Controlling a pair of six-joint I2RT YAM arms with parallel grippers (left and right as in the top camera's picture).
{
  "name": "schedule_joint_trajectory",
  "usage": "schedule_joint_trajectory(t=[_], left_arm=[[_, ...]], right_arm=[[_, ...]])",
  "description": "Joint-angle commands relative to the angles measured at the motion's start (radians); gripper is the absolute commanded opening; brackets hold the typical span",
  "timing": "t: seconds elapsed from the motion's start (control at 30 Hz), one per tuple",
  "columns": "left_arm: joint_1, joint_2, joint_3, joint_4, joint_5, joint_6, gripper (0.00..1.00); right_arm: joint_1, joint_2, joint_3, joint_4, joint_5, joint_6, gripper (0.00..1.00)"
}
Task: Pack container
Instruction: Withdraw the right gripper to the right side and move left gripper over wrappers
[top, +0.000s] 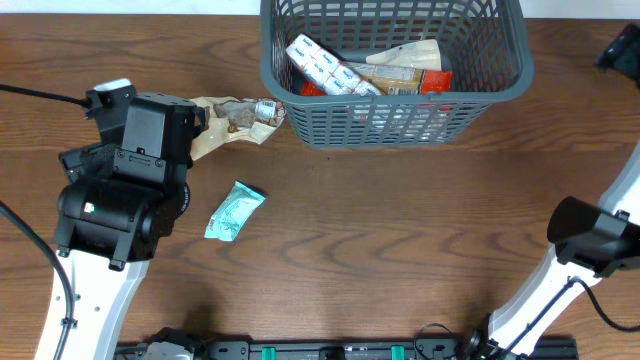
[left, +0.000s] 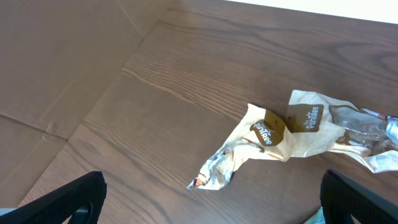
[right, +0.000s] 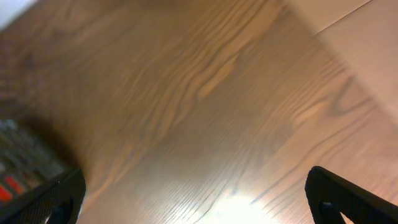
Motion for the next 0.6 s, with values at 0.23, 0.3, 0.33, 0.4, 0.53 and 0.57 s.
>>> schedule_joint_trajectory(t=[0.23,0.3,0.33,0.4,0.53,0.57], left_arm=[[0.005,0.001,0.019,0.035,0.238,0.002,0.99],[0.005,0.002,0.018,0.036,0.281,0.002,0.99],[0.005,0.002,0.016,0.037,0.282,0.002,0.99],[0.006,0.008,0.012,0.048,0.253,0.002,0.99],[0.034,0.035,0.011,0.143,0.203,-0.009,0.99],[0.051,0.047,0.011,0.186,0.202,-0.021,0.99]], right_arm=[[0.006,-0.006,-0.083,0.005,-0.242,0.0,0.99],[0.006,-0.006,-0.083,0.005,-0.25,0.0,0.99],[0.006,-0.006,-0.083,0.005,-0.249,-0.001,0.99],[0.006,-0.006,-0.083,0.005,-0.249,-0.001,0.99],[0.006,-0.006,-0.083,0.005,-0.249,-0.001,0.99],[0.006,-0.006,-0.083,0.005,-0.249,-0.001,0.99]])
